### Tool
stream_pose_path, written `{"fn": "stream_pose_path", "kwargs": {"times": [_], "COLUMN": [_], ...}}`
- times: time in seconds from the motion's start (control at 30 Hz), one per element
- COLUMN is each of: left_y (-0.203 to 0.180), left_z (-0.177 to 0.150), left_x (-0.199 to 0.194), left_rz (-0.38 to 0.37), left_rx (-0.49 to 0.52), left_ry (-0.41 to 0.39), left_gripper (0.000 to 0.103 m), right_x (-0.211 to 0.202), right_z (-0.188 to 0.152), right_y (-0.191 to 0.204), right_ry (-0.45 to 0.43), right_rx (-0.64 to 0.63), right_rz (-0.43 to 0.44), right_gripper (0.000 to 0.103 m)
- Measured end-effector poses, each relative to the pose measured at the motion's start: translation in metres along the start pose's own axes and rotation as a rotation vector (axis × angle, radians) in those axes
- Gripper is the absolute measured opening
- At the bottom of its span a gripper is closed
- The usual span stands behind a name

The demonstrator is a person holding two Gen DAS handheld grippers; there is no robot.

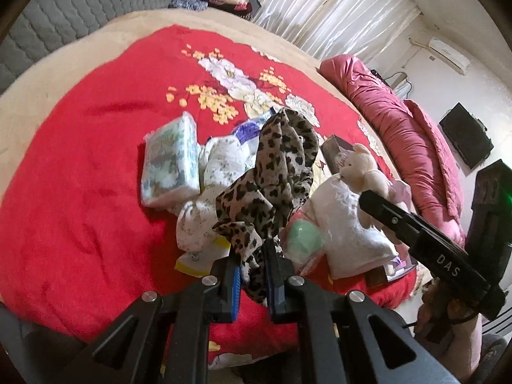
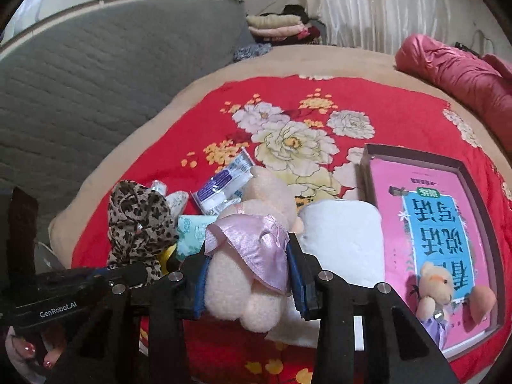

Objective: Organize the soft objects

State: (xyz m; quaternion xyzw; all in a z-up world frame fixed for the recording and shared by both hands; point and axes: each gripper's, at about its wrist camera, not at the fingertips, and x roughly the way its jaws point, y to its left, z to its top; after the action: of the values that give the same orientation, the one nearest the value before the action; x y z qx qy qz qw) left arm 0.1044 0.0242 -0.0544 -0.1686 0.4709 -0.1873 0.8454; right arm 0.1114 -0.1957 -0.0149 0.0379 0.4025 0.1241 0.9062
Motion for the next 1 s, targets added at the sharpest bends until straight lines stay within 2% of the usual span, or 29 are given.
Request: {"fn": "stream_pose_path", "kwargs": {"times": [0.17,0.47,0.6,1.0], "left_y": [-0.006,-0.022,-0.033,-0.073], "left_z": [-0.001,-0.006,-0.010,-0.028], "left_x": [-0.004,-0.013,-0.023,-0.034], "left_rz": [-0.008,0.042,0.054,0.091], "left_rx": [0.019,0.085,0.120,0.220], "left_ry": [-0.018,-0.058,-0.093,-0.112], "left_gripper": [0.012,0.012,0.012,0.012], "right_x": [-0.011,-0.032,-0.041,-0.069], "right_z": [-0.010,-0.026,-0.029,-0.042], "right_y": [0.004,0.010,0.007,-0.010], "right_ry": [-0.024,-0.061,-0.079,-0.131], "right_rx": [0.002,0.005,0.010,0.048], "right_rz": [0.009,0.027,0.024,0.015], "right_gripper": [0.042,0.043,0.043,0.043]}}
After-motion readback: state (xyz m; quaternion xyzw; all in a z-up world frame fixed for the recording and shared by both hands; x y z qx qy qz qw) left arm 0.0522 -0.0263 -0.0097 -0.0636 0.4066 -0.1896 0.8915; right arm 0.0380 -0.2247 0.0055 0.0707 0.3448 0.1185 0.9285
